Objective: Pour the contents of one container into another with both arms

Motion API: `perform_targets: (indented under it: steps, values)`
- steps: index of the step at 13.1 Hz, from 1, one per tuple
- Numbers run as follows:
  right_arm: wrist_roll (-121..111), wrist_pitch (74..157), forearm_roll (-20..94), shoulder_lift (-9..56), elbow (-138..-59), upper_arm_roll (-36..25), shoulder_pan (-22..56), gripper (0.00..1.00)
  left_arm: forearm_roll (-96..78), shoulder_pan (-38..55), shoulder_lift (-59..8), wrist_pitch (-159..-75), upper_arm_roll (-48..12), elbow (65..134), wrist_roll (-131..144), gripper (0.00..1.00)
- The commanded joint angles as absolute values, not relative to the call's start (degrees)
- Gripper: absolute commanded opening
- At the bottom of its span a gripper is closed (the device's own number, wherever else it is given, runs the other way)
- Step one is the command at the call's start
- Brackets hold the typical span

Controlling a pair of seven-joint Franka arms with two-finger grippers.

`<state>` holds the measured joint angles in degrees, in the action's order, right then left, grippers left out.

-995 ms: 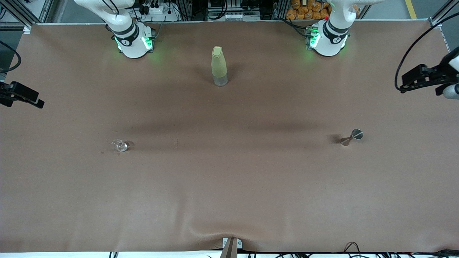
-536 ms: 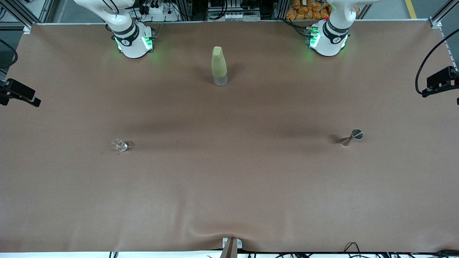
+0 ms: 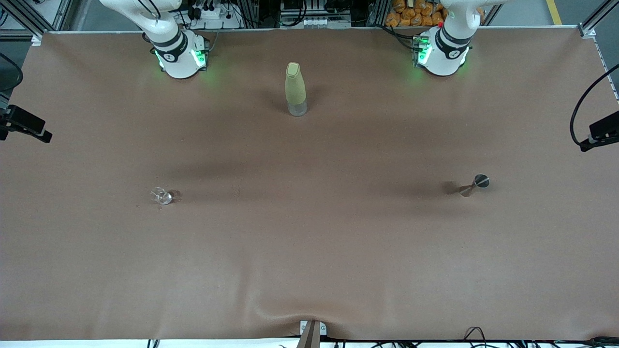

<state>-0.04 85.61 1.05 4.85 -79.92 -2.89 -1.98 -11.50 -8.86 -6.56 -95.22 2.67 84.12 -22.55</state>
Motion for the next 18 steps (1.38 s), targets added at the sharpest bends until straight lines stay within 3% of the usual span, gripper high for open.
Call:
perform_targets:
  steps: [1,6,12,18]
  values:
    - [0.5,85.0,-0.1,4.1,-79.9,-2.4,-2.4,1.0,-11.3,-8.7,-8.1,-95.9,2.5,83.8,-22.2,1.0]
    - [0.0,83.8,-0.1,3.9,-79.9,-2.5,-2.6,1.0,-16.3,-9.1,-9.1,-95.9,2.1,83.7,-24.3,1.0]
    - [-8.3,81.6,-0.1,3.3,-79.9,-2.7,-6.1,1.0,-16.7,-13.4,-10.8,-95.0,2.4,84.1,-46.7,1.0]
    - [-38.2,80.7,-1.3,2.4,-79.9,-2.7,-13.7,1.0,-25.9,-22.5,-18.4,-92.6,2.4,84.3,-74.1,1.0]
